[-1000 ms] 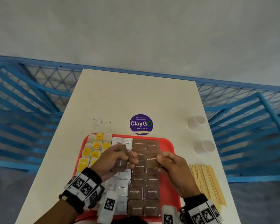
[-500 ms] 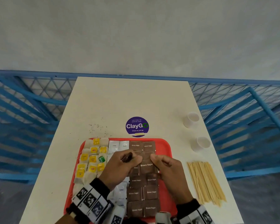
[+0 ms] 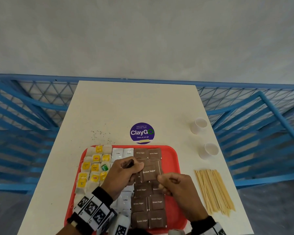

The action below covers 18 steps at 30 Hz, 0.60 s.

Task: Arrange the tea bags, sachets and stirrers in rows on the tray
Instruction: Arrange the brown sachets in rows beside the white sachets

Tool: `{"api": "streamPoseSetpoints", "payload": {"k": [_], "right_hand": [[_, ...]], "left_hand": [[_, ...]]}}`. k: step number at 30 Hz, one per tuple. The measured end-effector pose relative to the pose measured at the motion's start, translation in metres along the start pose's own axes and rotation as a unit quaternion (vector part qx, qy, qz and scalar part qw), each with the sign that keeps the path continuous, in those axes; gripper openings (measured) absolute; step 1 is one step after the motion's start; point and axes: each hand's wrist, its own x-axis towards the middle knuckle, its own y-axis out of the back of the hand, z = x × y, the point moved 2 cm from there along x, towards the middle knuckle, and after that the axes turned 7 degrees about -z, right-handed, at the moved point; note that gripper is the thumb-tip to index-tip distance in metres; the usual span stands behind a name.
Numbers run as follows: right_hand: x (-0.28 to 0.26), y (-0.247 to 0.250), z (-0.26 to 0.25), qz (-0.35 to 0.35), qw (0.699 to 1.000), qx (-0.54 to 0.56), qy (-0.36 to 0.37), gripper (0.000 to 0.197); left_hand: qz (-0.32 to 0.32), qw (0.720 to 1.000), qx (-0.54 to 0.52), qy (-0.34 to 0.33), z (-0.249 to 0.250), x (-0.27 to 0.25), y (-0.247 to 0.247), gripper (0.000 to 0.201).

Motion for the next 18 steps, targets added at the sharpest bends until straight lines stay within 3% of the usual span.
{"api": "streamPoseSetpoints", "payload": {"k": [4,9,12,14,18], "right_hand": [[-0.003,0.009,0.001,0.010,1.000,-0.013,0.006,0.026],[0.007,0.002,-0.006,0.029,0.998,-0.014,0.048,0.015],[0.019,0.011,0.003,0.072,0.997,-0.003,0.025,0.016],[0.028,0.023,0.017,0.093,0.995,-0.047,0.000,0.019],[0.042,0.043,0.061,0.062,0.985,-0.122,-0.104,0.025]], "left_hand": [[-0.010,1.000,0.000,0.017,-0.010,0.003,-0.004,0.025],[-0.049,0.996,0.057,0.043,-0.018,0.013,-0.016,0.035],[-0.078,0.983,0.165,0.030,-0.024,0.013,-0.018,0.036],[-0.065,0.975,0.207,0.040,-0.036,0.013,-0.009,0.032],[-0.024,0.932,0.358,0.050,-0.074,0.015,0.012,0.024]]}}
